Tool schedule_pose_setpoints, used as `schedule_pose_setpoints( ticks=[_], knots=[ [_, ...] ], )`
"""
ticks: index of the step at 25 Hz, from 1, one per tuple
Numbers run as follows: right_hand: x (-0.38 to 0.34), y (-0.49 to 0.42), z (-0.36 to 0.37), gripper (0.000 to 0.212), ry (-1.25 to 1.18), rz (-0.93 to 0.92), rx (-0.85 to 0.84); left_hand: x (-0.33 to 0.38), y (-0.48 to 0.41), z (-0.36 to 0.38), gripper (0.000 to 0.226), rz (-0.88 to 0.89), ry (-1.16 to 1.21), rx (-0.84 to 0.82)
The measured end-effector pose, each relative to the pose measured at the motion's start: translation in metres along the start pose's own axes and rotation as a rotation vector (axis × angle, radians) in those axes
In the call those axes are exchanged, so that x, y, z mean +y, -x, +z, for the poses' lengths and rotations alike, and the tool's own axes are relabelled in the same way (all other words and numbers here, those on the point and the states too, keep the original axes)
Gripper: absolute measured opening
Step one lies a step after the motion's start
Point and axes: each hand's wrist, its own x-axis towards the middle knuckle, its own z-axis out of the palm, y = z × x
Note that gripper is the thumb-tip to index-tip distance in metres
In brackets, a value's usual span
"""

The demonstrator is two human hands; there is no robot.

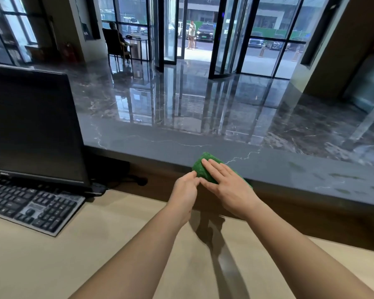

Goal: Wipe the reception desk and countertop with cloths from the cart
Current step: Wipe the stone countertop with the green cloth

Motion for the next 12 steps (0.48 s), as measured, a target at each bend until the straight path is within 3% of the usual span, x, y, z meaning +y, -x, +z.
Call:
schedule_pose_setpoints(
  ticks=[3,8,12],
  knots=[
    [0.030,0.053,-0.008,0.069,0.054,0.055,-0.043,-0.012,0.012,0.057,0.045,-0.026,-0.020,-0.085],
    [0.072,0.127,-0.021,0.078,0.122,0.176,-0.125,-0.023,0.034,0.139,0.023,-0.093,-0.059,-0.190],
    [0.070,0.132,-0.020,0.075,0.062,0.263,-0.157,-0.024,0.042,0.153,0.029,-0.083,-0.038,-0.166]
  ],
)
